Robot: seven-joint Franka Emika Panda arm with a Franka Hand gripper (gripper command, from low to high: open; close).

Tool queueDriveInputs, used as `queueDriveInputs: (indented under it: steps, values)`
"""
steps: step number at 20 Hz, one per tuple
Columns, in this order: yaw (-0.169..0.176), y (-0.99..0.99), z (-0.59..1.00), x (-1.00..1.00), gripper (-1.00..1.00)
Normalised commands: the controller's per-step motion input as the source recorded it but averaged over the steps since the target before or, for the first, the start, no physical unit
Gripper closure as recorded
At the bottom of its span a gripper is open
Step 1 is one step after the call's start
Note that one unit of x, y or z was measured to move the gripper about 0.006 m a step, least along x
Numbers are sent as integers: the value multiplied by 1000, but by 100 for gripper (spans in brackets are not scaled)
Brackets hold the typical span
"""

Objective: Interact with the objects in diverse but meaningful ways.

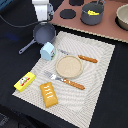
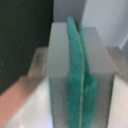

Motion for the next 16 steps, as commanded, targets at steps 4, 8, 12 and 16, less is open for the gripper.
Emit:
queueDriveInputs:
  steps: [4, 8, 12, 16]
  values:
    - [1, -2, 78, -149, 100]
    - [15, -70, -191, -48, 100]
    - [16, -108, -289, -24, 100]
    - [19, -129, -276, 0, 100]
